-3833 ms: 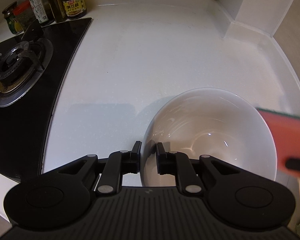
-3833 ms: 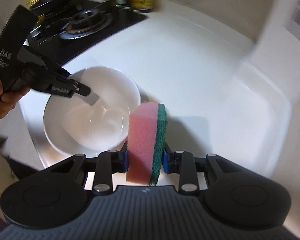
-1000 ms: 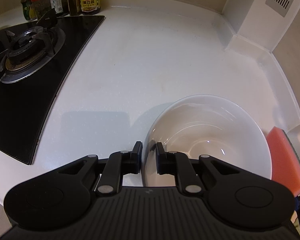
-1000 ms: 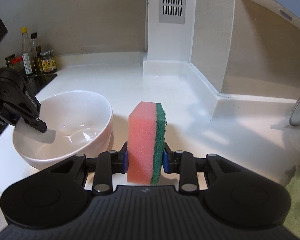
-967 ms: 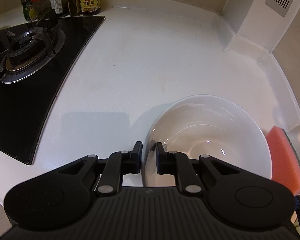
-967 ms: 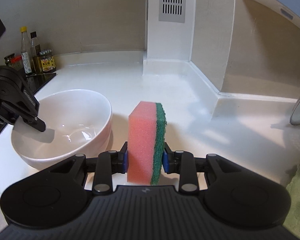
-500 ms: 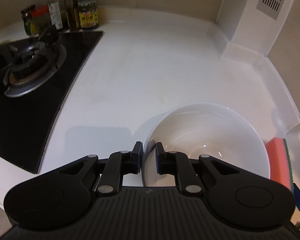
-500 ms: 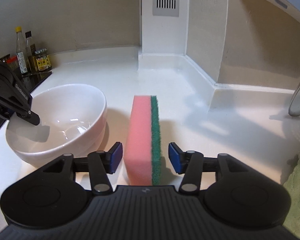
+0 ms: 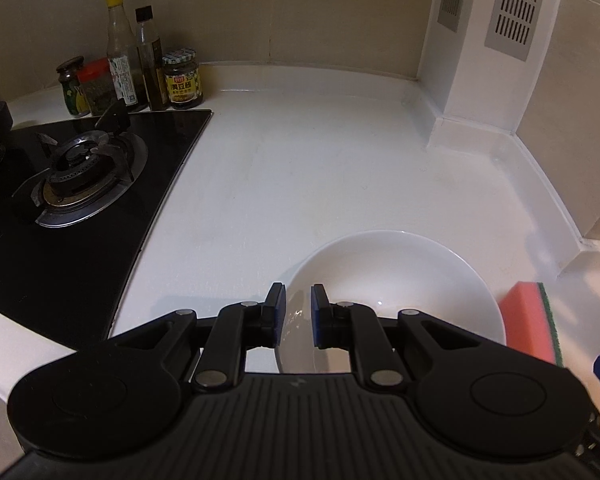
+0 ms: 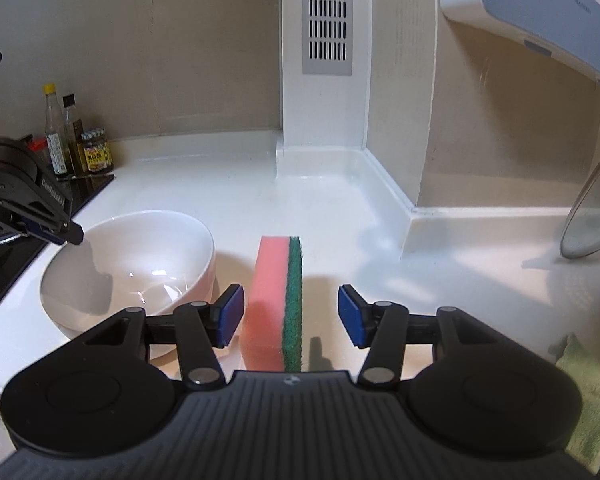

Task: Clean bowl

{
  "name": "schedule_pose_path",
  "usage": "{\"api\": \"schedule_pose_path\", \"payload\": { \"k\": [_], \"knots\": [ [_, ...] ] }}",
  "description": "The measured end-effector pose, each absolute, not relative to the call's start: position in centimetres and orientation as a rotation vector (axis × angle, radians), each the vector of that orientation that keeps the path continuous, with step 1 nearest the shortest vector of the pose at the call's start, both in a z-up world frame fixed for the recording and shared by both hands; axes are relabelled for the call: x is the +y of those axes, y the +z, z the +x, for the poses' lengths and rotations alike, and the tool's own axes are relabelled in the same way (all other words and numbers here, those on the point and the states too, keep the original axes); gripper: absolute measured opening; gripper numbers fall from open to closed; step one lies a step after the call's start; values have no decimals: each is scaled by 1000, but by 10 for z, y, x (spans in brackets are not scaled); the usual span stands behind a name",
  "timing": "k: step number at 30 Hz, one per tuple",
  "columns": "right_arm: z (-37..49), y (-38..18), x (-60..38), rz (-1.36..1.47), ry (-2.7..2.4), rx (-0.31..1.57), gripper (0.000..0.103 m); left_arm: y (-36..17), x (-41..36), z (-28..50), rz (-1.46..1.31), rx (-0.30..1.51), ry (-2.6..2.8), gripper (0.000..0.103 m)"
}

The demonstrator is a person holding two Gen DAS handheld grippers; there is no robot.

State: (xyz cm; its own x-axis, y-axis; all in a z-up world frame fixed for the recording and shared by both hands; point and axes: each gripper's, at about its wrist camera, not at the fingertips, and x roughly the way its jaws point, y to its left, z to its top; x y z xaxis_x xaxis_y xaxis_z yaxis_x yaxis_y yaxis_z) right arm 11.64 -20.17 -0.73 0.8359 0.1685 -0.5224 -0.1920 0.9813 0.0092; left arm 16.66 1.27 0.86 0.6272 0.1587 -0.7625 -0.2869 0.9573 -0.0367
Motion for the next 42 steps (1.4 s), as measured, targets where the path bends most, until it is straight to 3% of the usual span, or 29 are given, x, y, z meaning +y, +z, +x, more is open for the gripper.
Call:
{"api": "schedule_pose_path", "payload": {
  "k": [26, 42],
  "knots": [
    [17, 18, -174, -41, 226, 446, 48, 28, 9, 44, -46, 837, 166, 14],
    [-45, 14, -145, -89, 201, 475, 48, 18, 6, -14, -65, 881, 154, 14]
  ]
}}
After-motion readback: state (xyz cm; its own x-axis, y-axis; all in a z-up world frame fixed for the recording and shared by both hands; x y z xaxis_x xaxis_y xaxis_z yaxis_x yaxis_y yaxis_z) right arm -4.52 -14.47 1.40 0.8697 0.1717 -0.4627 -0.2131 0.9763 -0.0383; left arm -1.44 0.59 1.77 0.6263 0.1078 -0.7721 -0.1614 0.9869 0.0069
